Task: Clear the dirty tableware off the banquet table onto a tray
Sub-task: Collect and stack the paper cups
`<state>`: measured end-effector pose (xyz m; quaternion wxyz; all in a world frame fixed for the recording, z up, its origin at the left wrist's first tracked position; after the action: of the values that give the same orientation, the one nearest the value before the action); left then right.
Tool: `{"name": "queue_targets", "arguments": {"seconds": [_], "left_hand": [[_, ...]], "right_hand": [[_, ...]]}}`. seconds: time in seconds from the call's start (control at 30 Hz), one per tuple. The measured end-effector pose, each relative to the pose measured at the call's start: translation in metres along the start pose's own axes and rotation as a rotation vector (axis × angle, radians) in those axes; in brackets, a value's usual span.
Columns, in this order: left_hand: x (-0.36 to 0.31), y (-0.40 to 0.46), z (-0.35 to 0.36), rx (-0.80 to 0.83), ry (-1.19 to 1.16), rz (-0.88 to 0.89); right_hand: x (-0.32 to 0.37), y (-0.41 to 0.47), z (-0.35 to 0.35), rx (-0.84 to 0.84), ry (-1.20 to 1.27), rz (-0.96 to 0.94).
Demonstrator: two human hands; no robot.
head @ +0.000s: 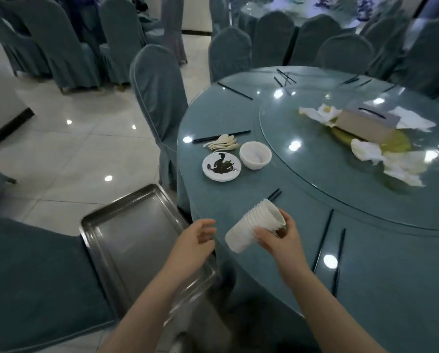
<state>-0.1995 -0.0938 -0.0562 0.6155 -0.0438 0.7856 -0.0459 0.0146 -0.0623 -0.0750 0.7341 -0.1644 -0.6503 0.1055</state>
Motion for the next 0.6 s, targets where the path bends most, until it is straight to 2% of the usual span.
{"name": "queue_targets", "arguments": {"seconds": [0.13, 0.27, 0.5, 0.6], "left_hand": [[0.013, 0.053, -0.020, 0.017, 0.019, -0.028], [0.021, 0.087, -0.023, 0.060, 0.071, -0.072], [0.033, 0.130, -0.026, -0.014, 0.078, -0.120], [0.039, 0.140, -0.019, -0.032, 0.067, -0.143]], "right_hand": [[0.015, 0.040, -0.003, -0.174, -0.094, -0.030], [0.027, 0.078, -0.011, -0.269, -0.160, -0.042], [0.048, 0.158, 0.004, -0.235, -0.454, -0.167], [0.046, 0.176, 0.000, -0.243, -0.457, -0.171]]}}
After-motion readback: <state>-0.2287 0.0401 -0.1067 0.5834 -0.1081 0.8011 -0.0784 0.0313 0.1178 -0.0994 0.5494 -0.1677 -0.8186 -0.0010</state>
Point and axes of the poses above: each hand's wrist, its own y-axis towards the middle knuckle, its own z-axis out of the palm, x = y × z, the point moved 7 cm from there along y, towards the middle knuckle, and after that the axes turned 9 degrees about z, right-handed, at the moved point
